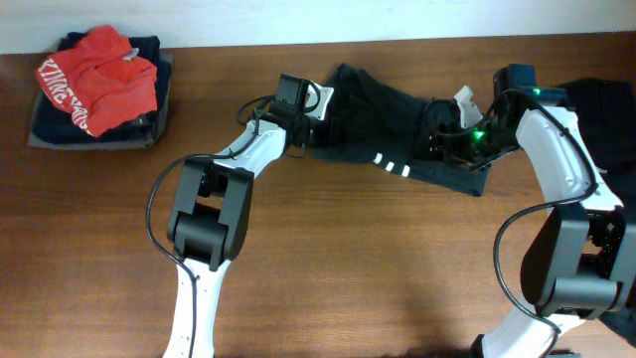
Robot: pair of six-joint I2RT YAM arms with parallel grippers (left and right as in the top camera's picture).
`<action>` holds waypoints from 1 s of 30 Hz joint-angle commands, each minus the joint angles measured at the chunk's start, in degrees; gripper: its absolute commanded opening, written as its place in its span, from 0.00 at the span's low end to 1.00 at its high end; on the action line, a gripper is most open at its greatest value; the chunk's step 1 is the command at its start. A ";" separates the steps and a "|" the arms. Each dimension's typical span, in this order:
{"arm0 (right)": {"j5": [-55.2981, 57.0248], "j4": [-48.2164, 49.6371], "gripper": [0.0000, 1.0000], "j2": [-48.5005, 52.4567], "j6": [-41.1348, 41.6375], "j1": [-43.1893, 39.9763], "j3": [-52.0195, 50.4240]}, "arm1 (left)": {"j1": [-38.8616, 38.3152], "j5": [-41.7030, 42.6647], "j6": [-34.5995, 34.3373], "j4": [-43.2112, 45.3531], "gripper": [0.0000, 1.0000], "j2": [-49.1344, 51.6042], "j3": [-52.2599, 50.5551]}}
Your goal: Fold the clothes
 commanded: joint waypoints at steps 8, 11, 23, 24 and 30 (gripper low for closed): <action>0.52 0.02 0.73 0.31 -0.35 0.48 -0.22 | 4.42 -4.66 -4.00 -6.38 0.01 1.27 -0.28; 0.50 0.07 0.73 0.31 -0.37 0.48 -0.22 | 5.88 -5.57 -5.16 -8.26 0.00 1.27 -0.28; 0.48 1.31 0.73 0.31 -0.33 0.48 -0.22 | 6.62 -5.60 -22.29 -25.09 0.00 1.27 -0.28; 0.46 1.49 0.73 0.31 -0.33 0.48 -0.22 | 5.90 -5.60 -23.93 -26.21 0.00 1.27 -0.28; 0.50 2.86 0.73 0.31 0.57 0.48 -0.22 | 3.85 -5.79 -25.40 -25.90 0.11 1.27 -0.28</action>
